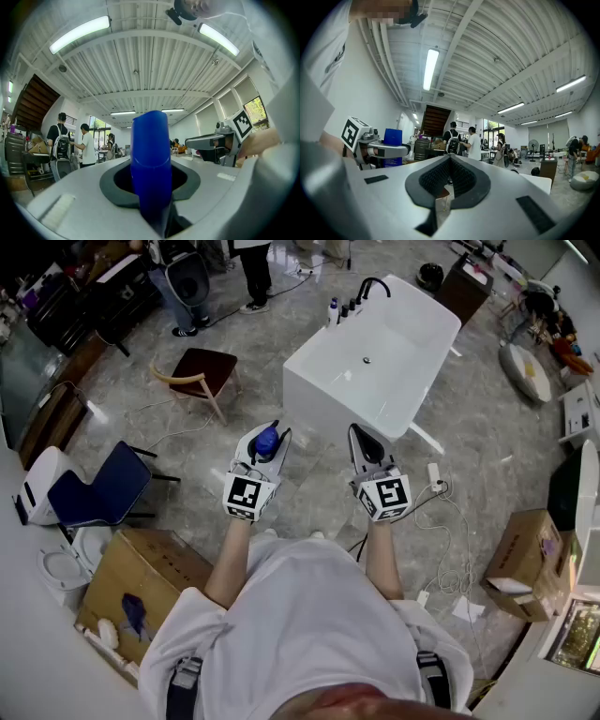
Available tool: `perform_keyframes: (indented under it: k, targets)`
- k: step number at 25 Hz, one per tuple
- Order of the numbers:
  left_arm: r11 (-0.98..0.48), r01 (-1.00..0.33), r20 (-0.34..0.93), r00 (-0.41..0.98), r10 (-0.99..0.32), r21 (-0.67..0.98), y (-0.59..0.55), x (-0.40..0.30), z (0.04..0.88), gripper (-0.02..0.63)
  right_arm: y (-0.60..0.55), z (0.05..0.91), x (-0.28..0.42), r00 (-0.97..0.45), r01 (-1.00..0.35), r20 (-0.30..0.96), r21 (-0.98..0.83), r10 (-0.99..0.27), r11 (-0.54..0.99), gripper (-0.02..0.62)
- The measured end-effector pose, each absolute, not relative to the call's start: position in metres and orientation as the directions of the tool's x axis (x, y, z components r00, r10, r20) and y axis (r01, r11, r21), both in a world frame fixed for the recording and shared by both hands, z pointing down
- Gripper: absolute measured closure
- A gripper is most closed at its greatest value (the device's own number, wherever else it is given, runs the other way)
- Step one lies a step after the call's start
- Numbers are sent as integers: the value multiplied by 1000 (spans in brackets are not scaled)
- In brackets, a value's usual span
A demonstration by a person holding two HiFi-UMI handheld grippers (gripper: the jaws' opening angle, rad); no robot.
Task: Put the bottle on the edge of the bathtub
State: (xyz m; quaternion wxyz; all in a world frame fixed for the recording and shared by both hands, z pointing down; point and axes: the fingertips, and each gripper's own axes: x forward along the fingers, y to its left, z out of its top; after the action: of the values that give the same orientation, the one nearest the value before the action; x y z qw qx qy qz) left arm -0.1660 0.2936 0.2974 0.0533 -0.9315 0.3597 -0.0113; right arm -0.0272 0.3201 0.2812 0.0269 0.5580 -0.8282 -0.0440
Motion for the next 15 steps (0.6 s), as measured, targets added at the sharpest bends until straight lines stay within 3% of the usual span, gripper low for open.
perform_keyframes:
  k: [15]
  targets:
    - [-734,-671,-6,739,-674,-103,296,-153,296,500,323,283,-13,-377,-925,-25,56,-926,375,595]
